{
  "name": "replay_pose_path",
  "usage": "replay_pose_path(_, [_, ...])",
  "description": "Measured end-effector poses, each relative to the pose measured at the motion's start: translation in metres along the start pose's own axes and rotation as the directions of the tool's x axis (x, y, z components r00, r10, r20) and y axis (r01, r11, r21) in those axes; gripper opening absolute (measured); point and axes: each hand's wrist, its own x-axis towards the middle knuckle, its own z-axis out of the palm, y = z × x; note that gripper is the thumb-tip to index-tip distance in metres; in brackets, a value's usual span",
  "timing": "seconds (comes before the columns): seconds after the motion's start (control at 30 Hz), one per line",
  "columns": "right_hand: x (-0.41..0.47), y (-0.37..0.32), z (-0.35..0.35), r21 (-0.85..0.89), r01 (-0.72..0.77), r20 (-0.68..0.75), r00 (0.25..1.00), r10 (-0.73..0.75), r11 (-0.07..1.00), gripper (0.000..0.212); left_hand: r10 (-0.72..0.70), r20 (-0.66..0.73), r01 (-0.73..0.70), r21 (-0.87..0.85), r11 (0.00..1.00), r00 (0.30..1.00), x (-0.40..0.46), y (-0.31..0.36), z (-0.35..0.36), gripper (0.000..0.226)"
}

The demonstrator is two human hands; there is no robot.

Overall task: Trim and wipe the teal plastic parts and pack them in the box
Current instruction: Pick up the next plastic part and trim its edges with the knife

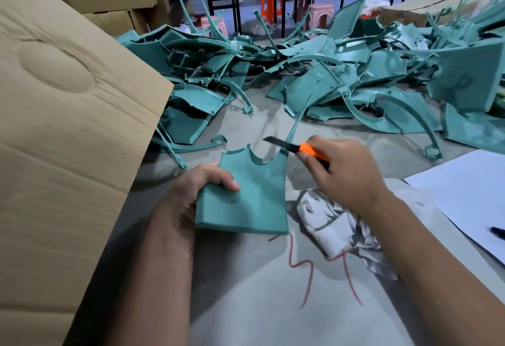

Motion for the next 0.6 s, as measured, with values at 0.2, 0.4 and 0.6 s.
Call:
replay_pose_path(0.2, [0.004,0.021,-0.005,-0.112,-0.325,-0.225,0.929,0.295,0.939,0.027,-0.037,0.023,0.036,0.028,0.999,0.999,-0.005,-0.002,-0.001,0.05])
replay_pose_path(0.4, [0.0,0.01,-0.011,-0.123,-0.39,-0.465,0.835,0.295,0.912,0.026,-0.033,-0.003,0.033,0.073,0.997,0.999,-0.003,-0.002,-0.001,0.054])
replay_pose_path(0.6, [-0.001,-0.003,-0.014,0.427,-0.075,-0.44,0.854,0.279,0.901,0.033,0.022,0.094,-0.027,0.053,0.998,0.995,-0.003,0.002,-0.006,0.034])
